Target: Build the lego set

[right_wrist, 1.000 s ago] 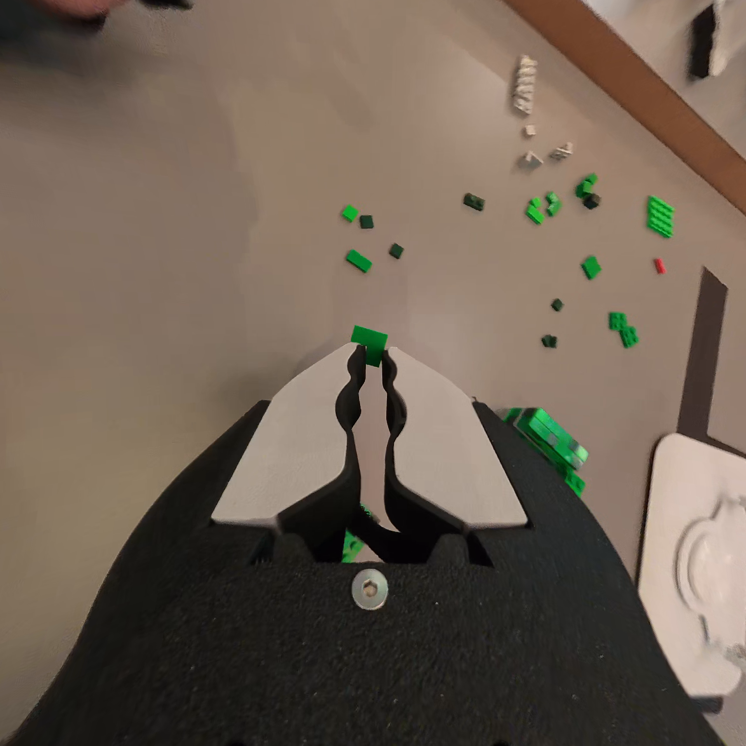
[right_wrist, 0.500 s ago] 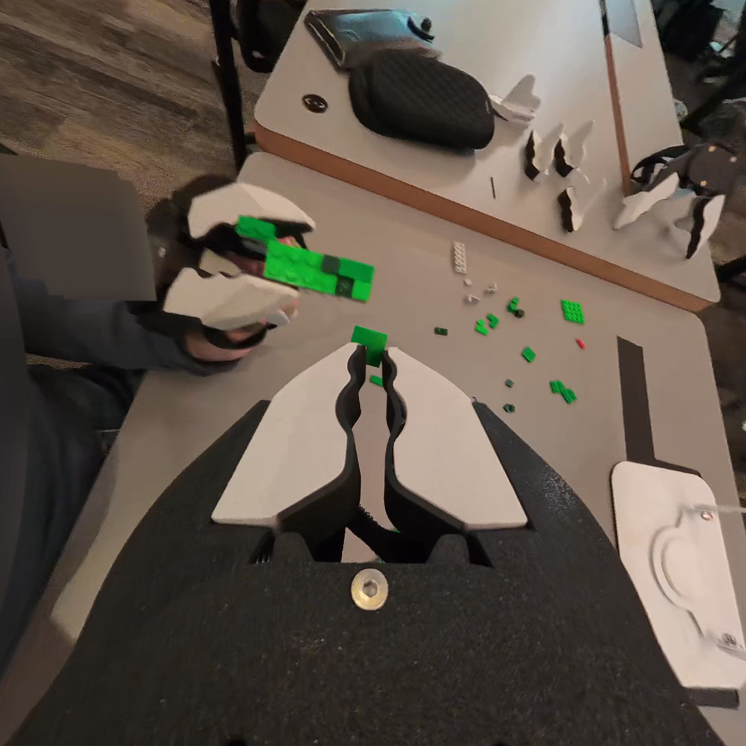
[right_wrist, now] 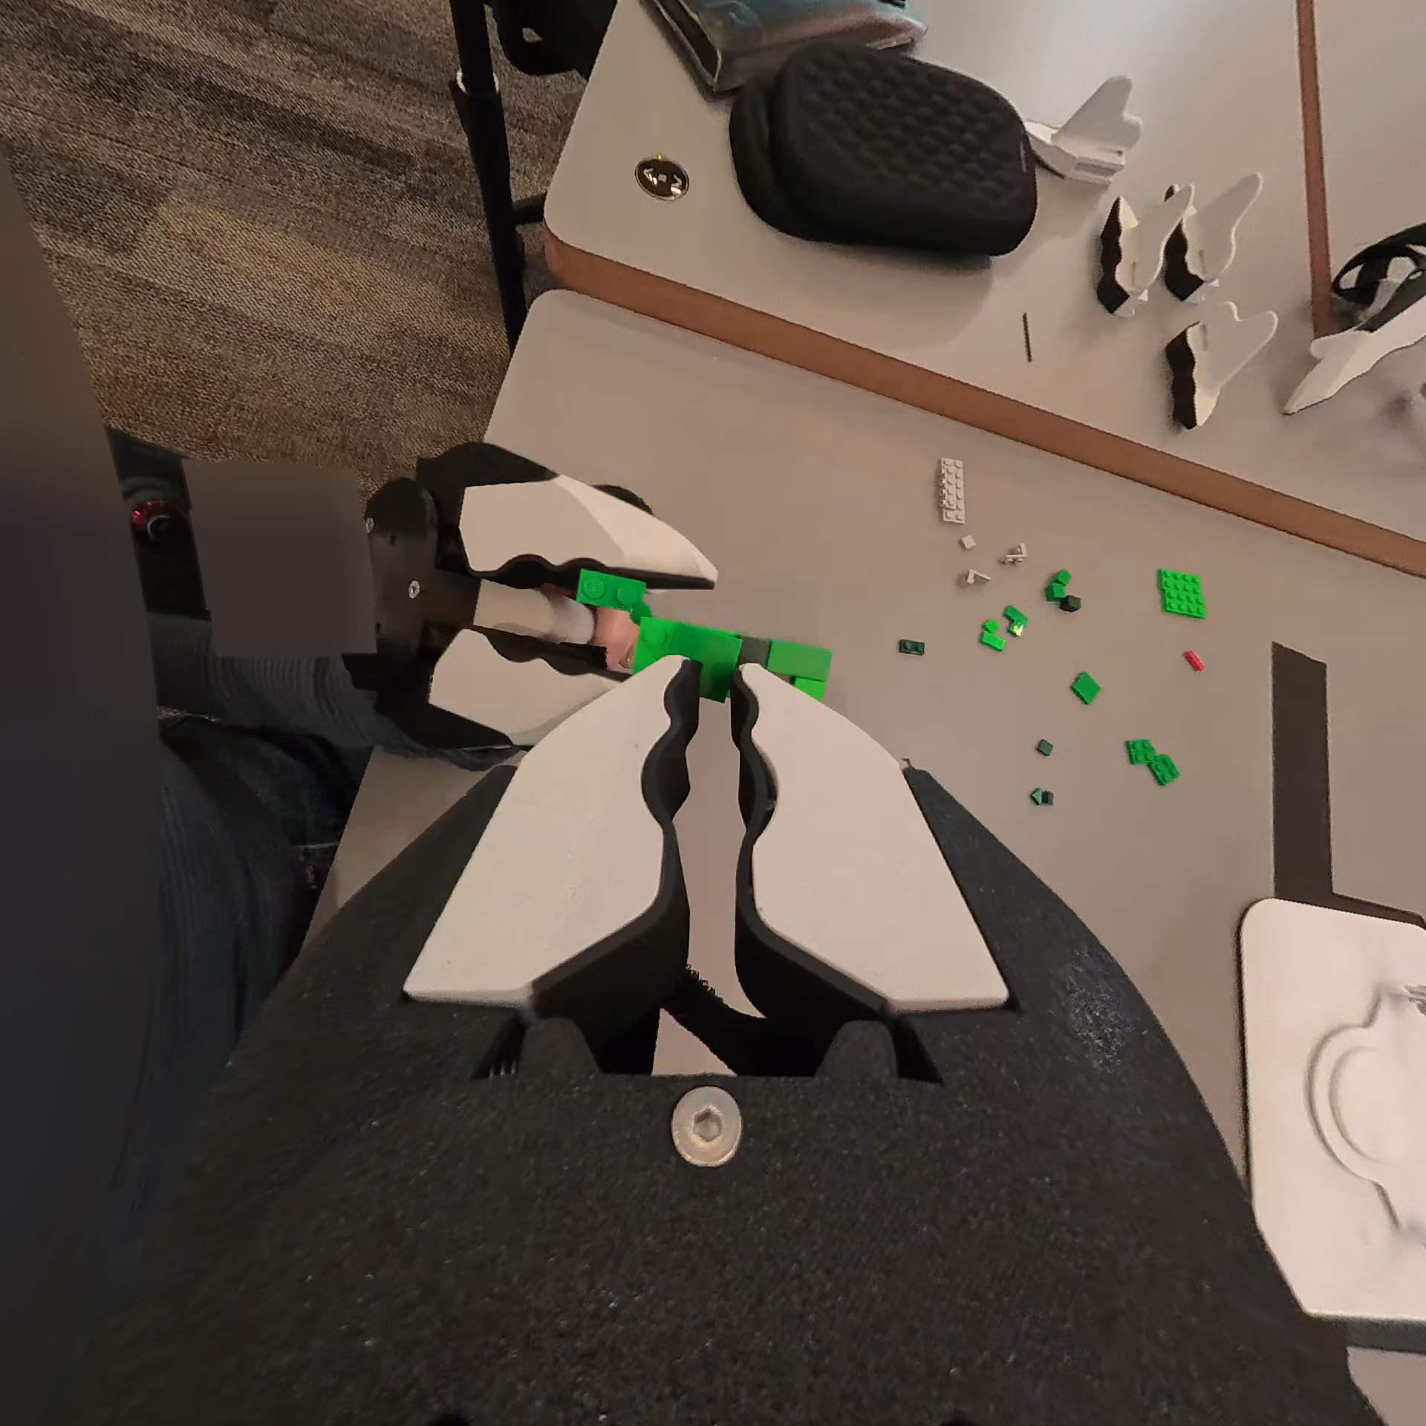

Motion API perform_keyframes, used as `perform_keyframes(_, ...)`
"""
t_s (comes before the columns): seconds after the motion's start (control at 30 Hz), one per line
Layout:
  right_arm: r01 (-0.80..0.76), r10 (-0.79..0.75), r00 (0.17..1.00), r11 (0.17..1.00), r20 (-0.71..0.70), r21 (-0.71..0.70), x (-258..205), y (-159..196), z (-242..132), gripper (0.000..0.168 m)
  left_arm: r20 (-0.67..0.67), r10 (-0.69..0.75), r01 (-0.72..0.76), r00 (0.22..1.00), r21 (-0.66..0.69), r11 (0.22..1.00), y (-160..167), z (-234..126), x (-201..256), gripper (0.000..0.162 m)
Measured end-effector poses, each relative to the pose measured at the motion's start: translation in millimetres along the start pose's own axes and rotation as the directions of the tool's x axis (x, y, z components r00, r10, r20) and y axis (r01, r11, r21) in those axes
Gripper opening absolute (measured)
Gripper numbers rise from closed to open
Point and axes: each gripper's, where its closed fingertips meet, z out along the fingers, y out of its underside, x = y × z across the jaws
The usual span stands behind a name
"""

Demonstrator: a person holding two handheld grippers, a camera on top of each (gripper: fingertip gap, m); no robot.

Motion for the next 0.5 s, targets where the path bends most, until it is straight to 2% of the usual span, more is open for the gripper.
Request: perform_keyframes(0.5,0.045,-0.047,0.999,0.996,-0.026,-0.082,1.1,3.2,2.5,0.008,-0.004,-0.019,0.019,1.0,-0.016,1.0,2.7,1.4,0.2,0.026)
